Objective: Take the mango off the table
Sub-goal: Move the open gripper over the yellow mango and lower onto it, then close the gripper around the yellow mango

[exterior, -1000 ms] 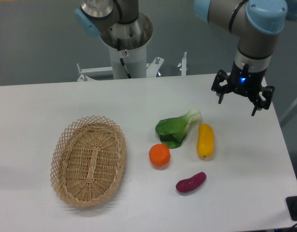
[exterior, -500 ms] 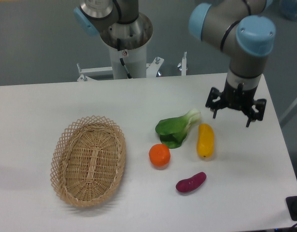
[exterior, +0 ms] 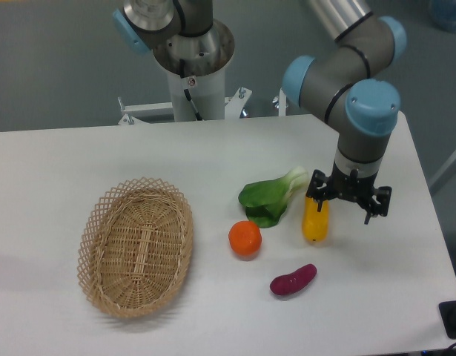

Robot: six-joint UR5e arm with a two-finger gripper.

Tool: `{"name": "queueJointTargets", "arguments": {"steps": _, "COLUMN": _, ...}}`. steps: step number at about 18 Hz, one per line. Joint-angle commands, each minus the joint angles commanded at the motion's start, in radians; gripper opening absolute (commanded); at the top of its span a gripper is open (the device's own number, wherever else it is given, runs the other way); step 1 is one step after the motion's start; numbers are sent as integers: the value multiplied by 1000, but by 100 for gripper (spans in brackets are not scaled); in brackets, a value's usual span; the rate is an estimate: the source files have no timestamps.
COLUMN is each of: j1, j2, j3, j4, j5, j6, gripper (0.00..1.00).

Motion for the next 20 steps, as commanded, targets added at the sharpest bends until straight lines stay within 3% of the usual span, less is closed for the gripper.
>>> {"name": "queueJointTargets", "arguments": {"steps": 6, "j1": -18, "j2": -15, "j3": -51, "j4": 2, "j5": 0, "j6": -51, "gripper": 100}}
{"name": "queueJointTargets", "arguments": {"steps": 11, "j1": -20, "j2": -32, "j3": -55, "j4": 6, "j5": 6, "j6": -48, "gripper": 100}}
{"name": "queueJointTargets", "arguments": {"steps": 20, "j1": -18, "j2": -58, "j3": -103, "j4": 104, "j5": 11, "j6": -45, "gripper": 100}}
